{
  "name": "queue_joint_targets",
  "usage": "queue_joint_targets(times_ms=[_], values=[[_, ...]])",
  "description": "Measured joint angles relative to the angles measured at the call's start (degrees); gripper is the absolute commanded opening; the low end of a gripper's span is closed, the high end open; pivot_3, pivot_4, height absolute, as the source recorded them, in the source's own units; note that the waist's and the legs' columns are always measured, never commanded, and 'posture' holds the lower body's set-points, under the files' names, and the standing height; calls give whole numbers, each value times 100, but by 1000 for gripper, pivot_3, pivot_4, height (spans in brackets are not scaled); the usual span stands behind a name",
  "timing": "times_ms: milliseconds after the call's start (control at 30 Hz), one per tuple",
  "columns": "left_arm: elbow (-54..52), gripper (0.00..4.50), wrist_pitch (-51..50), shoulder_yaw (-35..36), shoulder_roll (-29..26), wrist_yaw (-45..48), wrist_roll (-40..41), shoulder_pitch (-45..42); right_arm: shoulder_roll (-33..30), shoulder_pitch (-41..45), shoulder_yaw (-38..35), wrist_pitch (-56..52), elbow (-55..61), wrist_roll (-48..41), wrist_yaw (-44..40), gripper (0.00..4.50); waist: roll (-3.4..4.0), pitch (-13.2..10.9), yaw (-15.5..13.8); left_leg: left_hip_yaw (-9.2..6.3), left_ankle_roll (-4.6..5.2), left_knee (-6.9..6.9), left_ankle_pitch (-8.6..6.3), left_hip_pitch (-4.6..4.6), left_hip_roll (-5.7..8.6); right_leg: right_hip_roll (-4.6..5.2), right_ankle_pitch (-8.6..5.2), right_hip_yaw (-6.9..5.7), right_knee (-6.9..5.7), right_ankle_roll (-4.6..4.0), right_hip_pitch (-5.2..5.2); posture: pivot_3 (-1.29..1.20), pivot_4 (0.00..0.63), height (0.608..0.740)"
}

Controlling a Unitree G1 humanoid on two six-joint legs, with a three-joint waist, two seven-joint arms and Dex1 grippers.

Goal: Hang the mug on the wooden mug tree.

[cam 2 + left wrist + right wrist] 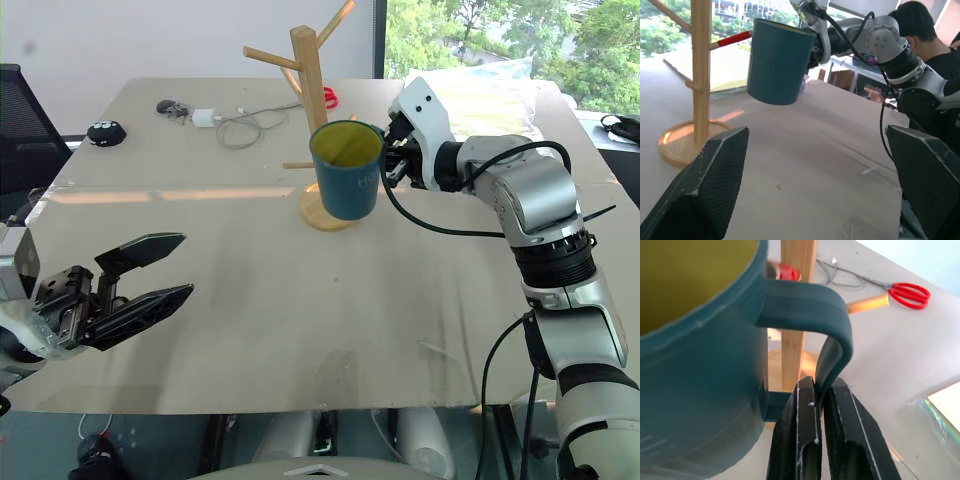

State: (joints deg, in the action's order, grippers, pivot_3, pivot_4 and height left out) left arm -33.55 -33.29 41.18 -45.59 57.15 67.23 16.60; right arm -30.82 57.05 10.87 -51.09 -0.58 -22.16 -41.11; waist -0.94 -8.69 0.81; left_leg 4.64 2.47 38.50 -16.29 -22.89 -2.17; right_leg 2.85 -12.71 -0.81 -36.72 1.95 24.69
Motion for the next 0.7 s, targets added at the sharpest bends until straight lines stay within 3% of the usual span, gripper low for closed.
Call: queue_joint_targets(times_ms=[200, 700], values=[[0, 4500, 22, 366, 2, 58, -1, 201, 304, 376, 2, 0, -111, 77, -105, 43, 0, 0, 5, 0, -1, 0, 0, 1, -1, 0, 0, -2, -3, 0, 0, 0, 150, 740], [28, 4500, 165, 401, 212, 122, -104, 542, 820, 760, 502, 172, -1037, 725, -185, 43, 0, 0, 28, 3, -1, -1, 1, 2, -1, 1, 1, -1, -4, -1, 2, 0, 150, 740]])
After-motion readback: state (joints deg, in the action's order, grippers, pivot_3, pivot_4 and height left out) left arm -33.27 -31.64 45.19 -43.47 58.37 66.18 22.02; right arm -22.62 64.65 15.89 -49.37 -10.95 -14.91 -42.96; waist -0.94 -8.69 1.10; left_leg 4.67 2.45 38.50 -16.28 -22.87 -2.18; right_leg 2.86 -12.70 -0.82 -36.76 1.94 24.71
